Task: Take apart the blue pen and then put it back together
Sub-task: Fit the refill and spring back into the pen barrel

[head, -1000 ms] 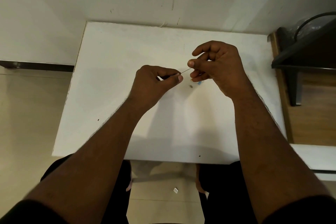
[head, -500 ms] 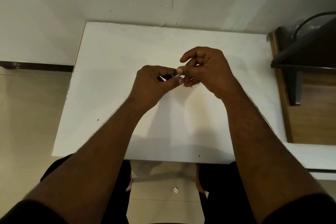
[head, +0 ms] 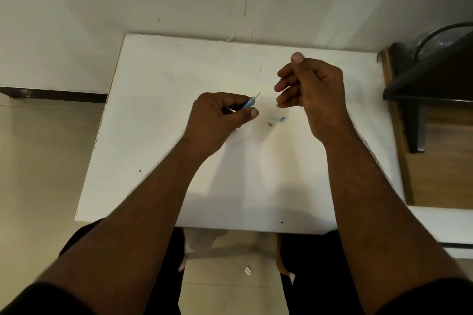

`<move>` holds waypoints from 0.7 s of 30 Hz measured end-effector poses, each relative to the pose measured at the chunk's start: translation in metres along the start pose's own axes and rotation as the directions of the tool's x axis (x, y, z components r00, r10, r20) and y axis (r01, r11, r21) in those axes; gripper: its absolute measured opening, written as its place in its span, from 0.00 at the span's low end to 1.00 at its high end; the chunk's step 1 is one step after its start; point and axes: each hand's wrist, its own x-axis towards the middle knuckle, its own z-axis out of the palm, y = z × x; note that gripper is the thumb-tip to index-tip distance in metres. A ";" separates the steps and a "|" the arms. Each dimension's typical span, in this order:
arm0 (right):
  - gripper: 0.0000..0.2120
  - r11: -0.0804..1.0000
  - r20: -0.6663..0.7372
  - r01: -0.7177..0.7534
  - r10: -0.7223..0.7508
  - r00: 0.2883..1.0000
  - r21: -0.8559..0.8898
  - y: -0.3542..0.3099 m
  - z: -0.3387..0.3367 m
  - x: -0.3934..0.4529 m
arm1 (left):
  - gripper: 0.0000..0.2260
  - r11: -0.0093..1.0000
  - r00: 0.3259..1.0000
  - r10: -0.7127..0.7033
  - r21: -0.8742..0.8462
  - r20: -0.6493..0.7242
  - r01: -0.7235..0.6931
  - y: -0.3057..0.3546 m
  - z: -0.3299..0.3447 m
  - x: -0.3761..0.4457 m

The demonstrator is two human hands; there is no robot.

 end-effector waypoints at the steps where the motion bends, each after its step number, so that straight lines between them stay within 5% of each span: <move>1: 0.14 1.000 0.000 0.010 -0.010 1.000 -0.005 0.001 -0.001 0.000 | 0.09 1.000 1.000 -0.004 -0.006 0.005 0.004 0.001 0.000 0.000; 8: 0.04 0.992 0.162 0.056 -0.037 0.986 -0.115 0.001 0.006 -0.003 | 0.09 0.999 1.000 -0.012 -0.052 0.021 0.013 0.004 0.000 0.000; 14: 0.03 0.965 0.097 0.057 -0.033 0.995 -0.256 0.009 -0.003 0.006 | 0.04 0.985 1.000 0.025 -0.169 0.008 -0.023 0.005 -0.002 -0.001; 21: 0.03 0.557 0.162 0.113 0.040 0.986 -0.823 0.030 -0.001 0.011 | 0.04 0.962 0.999 0.020 -0.271 -0.043 -0.031 0.008 -0.004 -0.001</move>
